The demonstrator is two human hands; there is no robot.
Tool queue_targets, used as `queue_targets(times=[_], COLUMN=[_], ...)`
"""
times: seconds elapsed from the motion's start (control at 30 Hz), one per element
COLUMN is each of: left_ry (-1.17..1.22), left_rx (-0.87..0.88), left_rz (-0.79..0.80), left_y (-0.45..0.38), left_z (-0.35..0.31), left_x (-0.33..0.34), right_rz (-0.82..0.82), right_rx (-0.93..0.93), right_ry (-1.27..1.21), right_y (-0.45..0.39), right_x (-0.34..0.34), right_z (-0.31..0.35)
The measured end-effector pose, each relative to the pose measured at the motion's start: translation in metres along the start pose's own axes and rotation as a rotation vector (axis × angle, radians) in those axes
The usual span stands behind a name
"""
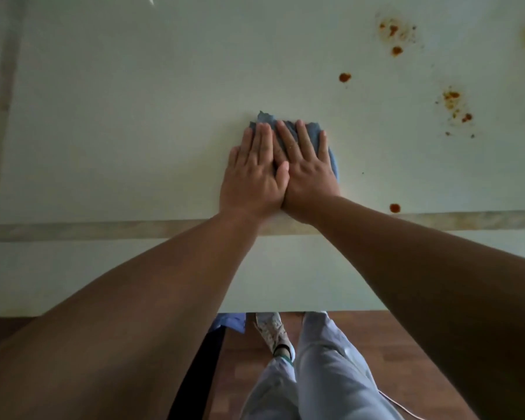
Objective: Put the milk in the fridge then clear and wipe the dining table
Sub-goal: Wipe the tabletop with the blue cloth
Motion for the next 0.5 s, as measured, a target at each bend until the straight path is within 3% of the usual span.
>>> queue_targets(times=[0.23, 0.5], left_ry=[0.032, 0.021], left_rx=[0.018, 0.041], left_rz=[-0.009, 0.070], left_y=[0.045, 0.009], left_z=[-0.001, 0.001], left_x=[0.002, 0.001], right_rz=[-0.001, 0.012], right_rx=[-0.033, -0.082], right_ry=[-0.016, -0.007], right_y=[0.037, 0.011], right_x=[0.005, -0.002], right_z=[0.019, 0.012])
Point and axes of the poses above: each hand's wrist, its own y-axis away from the middle knuckle, its own x-axis out of the palm, z = x × y, the point moved 9 cm from there along -y, towards the middle knuckle, and after that the axes turned 7 degrees about -y, right-handed, at the moved point
